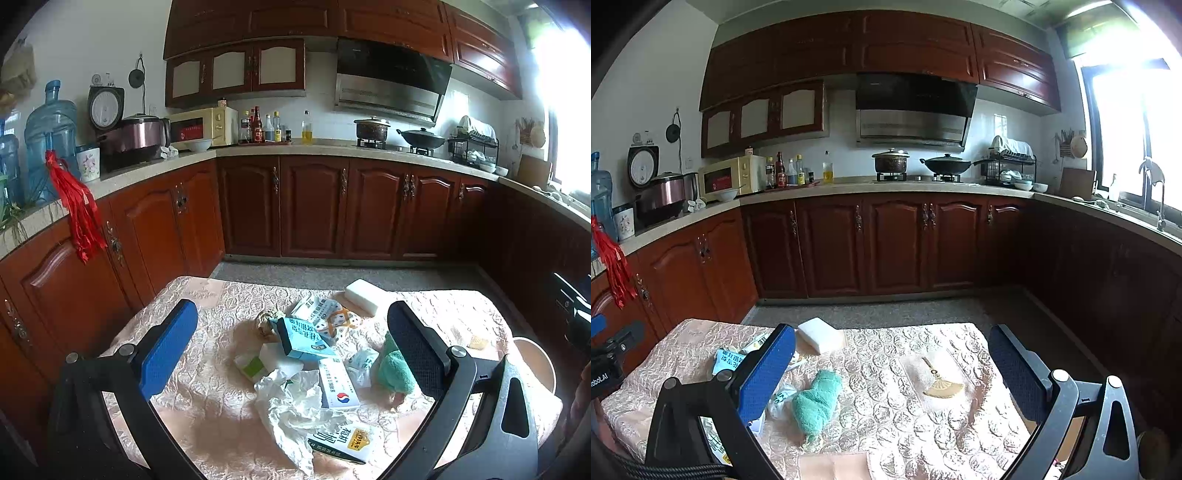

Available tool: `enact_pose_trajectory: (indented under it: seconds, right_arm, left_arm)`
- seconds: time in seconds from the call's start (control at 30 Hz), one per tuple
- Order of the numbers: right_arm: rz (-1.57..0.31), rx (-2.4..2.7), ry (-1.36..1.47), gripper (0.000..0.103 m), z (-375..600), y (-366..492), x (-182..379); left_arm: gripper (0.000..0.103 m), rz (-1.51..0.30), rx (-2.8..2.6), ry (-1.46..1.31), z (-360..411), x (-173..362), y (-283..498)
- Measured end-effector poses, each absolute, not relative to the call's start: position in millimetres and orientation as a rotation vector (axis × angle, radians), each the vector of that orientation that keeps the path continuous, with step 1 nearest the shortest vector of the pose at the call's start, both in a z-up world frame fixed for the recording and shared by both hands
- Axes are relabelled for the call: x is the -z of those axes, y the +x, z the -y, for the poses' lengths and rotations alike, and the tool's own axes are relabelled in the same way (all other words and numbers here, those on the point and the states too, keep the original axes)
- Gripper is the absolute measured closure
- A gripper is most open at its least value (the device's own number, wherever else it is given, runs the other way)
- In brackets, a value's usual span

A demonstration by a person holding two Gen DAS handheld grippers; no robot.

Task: Collect trash

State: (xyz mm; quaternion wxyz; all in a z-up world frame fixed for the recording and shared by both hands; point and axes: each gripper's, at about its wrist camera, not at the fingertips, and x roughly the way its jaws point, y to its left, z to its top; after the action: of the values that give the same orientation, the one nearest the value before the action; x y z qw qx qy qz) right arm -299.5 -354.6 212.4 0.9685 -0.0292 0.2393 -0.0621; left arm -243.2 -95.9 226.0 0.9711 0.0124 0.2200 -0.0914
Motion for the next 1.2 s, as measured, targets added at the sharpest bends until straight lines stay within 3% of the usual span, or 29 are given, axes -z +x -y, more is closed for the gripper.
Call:
enact_pose_trajectory:
  seconds: [1.2]
  right_arm:
    - [-0.496,0.139,-0.038,0.0,360.0,-295.4,-212.1]
  left_arm:
    - [0.001,-0.46,0.193,0.014,98.8,-223.7,-238.3]
